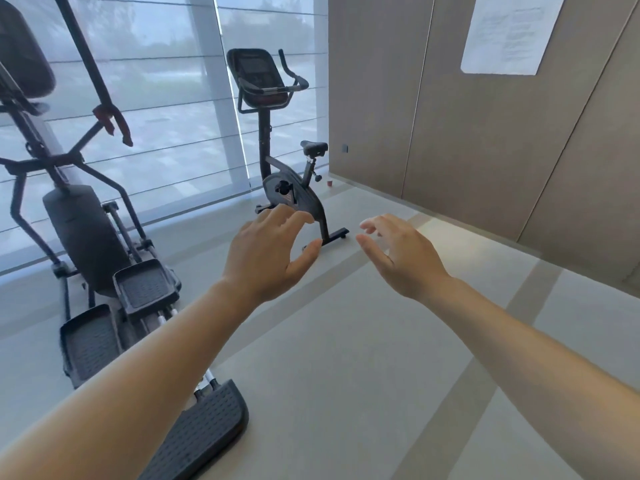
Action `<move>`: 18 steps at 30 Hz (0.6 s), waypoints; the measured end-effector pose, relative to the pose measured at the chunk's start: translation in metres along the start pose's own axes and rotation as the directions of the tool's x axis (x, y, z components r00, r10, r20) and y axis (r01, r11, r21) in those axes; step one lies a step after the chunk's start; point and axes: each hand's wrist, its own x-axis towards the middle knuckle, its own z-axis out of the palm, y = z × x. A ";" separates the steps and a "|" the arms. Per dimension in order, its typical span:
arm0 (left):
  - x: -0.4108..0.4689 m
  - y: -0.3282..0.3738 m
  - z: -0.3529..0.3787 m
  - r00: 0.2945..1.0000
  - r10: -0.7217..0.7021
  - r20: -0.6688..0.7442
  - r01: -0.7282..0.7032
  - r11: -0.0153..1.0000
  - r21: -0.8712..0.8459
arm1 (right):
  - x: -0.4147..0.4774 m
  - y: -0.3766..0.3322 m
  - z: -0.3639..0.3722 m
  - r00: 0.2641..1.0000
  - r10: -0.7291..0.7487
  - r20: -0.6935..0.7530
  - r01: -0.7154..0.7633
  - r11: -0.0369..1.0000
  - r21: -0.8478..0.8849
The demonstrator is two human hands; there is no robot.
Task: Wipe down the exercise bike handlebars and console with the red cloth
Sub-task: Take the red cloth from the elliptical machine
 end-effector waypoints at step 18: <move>0.149 -0.153 0.140 0.987 -0.072 0.147 0.065 0.996 0.053 | 0.197 0.090 0.139 0.989 -0.081 0.122 0.075 0.996 0.051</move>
